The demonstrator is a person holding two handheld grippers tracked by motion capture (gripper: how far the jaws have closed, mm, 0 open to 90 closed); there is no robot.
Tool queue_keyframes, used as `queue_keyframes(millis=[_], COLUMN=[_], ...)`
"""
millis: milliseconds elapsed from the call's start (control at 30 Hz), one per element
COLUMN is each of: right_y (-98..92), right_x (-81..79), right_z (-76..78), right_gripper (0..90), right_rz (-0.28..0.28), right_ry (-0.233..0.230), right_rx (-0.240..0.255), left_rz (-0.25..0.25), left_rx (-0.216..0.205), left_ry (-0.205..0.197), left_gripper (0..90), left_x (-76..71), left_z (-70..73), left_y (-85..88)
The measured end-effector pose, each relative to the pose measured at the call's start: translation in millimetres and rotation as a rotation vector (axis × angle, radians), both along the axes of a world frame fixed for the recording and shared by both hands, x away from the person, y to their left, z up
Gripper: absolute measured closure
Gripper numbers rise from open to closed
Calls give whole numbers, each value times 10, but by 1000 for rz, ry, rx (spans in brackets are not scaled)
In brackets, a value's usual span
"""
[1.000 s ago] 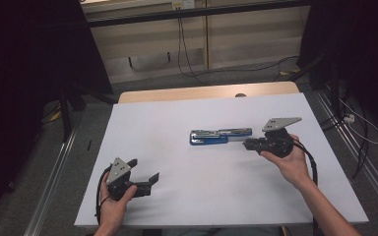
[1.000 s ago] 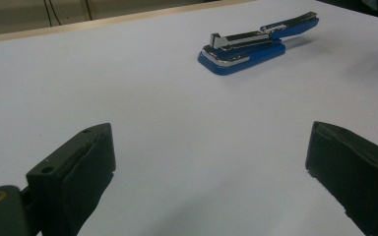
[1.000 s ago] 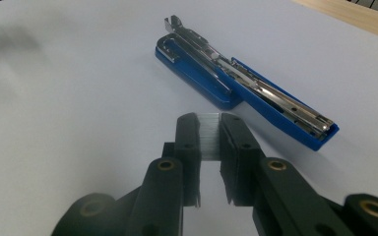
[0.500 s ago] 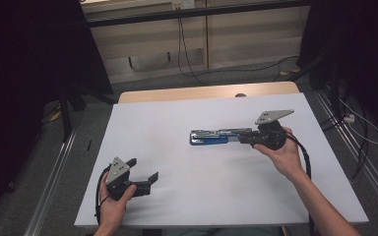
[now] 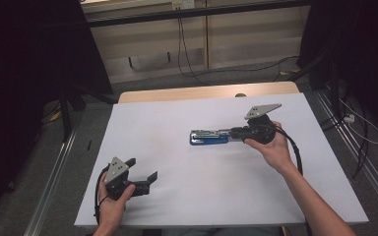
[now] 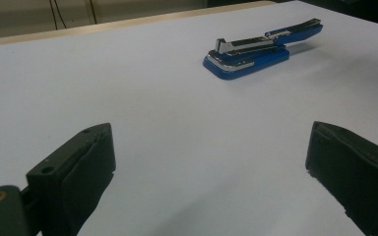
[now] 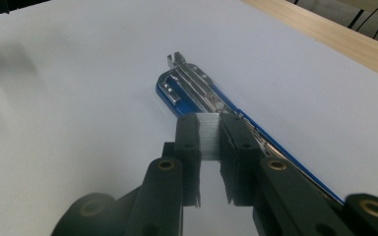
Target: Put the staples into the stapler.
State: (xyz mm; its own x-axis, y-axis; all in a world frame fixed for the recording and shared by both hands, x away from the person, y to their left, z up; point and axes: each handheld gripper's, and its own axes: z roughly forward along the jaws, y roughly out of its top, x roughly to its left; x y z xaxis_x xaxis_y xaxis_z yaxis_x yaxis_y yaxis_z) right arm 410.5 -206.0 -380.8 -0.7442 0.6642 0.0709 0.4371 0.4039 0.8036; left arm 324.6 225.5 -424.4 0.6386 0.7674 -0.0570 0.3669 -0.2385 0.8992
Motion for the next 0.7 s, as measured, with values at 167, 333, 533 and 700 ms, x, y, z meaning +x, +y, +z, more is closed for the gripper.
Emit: queue_keyframes(millis=[167, 333, 533, 700], right_y=[85, 168, 253, 311], right_x=[80, 158, 210, 248], right_z=[-50, -65, -27, -2], right_gripper=[791, 791, 791, 791], right_rz=[8, 17, 24, 26], right_ry=[5, 9, -3, -9], right_rx=[8, 7, 1, -7], left_rz=[0, -1, -6, -11], left_rx=[1, 1, -4, -3], left_ry=[3, 2, 9, 10], left_gripper=[49, 49, 49, 49], left_x=[-1, 3, 1, -7], left_z=[-1, -1, -4, -4], left_y=[-4, -1, -2, -17])
